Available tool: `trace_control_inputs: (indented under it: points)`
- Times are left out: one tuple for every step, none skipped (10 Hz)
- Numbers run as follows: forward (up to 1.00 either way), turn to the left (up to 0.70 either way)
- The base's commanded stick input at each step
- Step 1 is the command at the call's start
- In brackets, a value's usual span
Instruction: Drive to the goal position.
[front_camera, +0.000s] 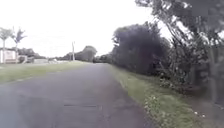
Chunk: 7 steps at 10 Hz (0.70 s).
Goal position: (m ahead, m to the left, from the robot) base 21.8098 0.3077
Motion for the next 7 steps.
trace_control_inputs:
  points:
    - [0.70,0.00]
    - [0.70,0.00]
    - [0.70,0.00]
    - [0.70,0.00]
    - [0.70,0.00]
    - [0.70,0.00]
    - [0.70,0.00]
